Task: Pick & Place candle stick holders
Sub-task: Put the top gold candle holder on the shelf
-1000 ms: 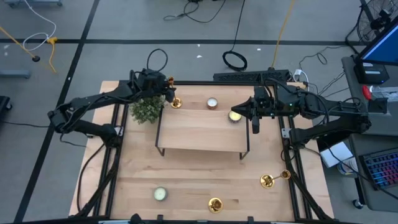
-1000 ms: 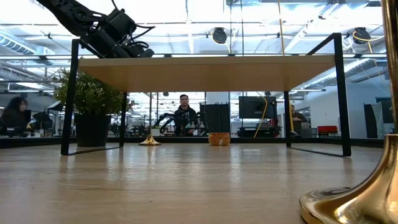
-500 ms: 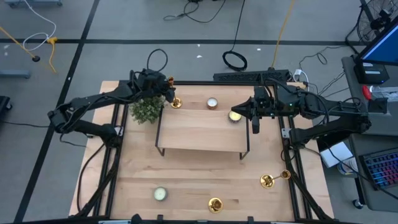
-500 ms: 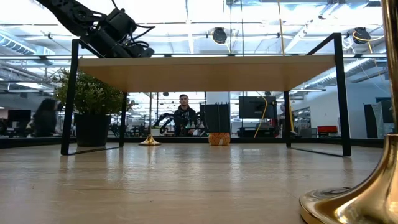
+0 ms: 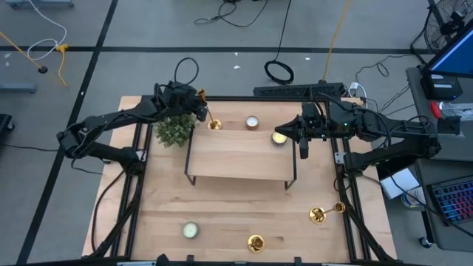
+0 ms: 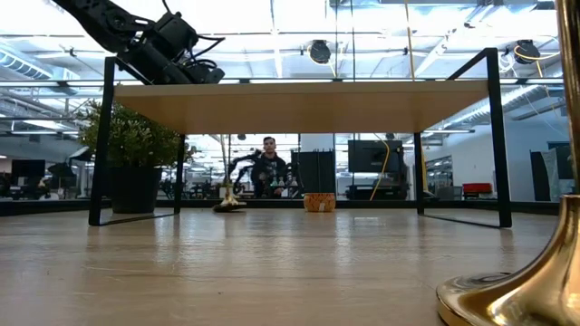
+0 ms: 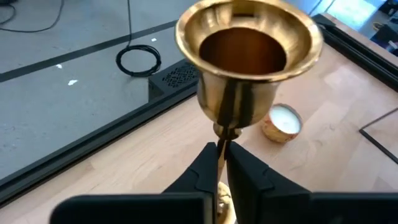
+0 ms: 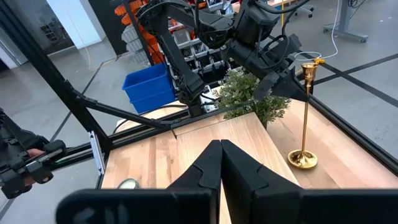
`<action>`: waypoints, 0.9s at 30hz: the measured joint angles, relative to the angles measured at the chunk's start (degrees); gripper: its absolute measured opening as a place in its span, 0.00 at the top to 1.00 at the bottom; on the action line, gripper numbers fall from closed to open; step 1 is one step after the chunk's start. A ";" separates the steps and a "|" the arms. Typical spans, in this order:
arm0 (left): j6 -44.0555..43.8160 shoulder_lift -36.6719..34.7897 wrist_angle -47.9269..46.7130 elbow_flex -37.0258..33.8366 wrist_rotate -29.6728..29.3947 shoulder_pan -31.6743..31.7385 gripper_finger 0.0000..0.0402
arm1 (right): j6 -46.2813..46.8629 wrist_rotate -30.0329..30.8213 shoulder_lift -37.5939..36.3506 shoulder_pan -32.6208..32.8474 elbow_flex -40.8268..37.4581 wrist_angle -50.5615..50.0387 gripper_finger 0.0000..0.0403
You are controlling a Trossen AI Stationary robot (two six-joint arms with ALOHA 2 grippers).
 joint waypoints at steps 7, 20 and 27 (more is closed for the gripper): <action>0.17 0.00 -0.04 0.00 -0.12 -0.03 0.92 | 0.00 0.00 0.00 0.00 0.00 -0.01 0.99; -0.70 0.09 3.52 1.65 1.38 -0.03 0.97 | -0.15 0.00 0.00 0.00 0.00 -0.01 0.99; -0.70 0.10 3.53 4.85 1.78 -0.03 0.96 | -0.15 0.00 0.00 0.00 0.00 -0.03 0.99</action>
